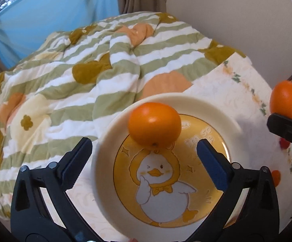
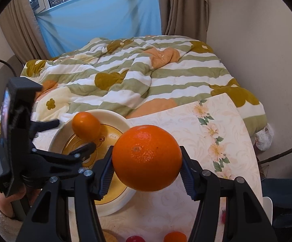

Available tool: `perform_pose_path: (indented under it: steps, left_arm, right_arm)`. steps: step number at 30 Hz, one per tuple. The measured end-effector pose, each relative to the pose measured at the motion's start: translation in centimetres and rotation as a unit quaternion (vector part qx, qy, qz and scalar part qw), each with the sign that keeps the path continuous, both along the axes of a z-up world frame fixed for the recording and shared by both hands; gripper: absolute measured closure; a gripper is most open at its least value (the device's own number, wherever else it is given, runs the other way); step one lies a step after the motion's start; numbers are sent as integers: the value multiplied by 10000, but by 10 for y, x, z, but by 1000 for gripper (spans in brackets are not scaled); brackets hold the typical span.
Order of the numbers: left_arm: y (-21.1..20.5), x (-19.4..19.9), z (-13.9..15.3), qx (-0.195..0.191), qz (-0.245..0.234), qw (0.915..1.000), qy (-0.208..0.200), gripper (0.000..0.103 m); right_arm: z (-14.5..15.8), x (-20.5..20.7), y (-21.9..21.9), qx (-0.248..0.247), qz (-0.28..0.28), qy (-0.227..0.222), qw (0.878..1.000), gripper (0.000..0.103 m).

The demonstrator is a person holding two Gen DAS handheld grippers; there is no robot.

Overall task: Organize fruits
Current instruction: 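Lift and carry both held oranges over the white duck bowl, then open the left tool to drop its orange in the bowl while the right tool releases its orange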

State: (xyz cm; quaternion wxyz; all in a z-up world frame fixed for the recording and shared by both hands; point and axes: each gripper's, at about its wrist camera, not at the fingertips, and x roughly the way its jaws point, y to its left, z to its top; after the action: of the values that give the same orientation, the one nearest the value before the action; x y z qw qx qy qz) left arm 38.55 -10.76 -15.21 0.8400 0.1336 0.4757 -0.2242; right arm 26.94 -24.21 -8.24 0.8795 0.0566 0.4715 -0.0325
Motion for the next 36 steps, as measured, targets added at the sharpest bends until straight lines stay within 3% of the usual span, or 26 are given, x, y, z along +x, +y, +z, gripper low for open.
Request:
perform_pose_path:
  steps: [10, 25, 36]
  left_arm:
    - [49, -19, 19, -141, 577, 9979, 253, 0]
    - [119, -62, 12, -12, 1465, 9884, 411, 0]
    - [132, -71, 2, 264, 1602, 9862, 317, 0]
  right_arm:
    - [3, 5, 8, 111, 497, 1, 9987, 48]
    - [-52, 31, 49, -309, 1765, 170, 9837, 48]
    - [-67, 36, 57, -709, 1866, 70, 9798, 47]
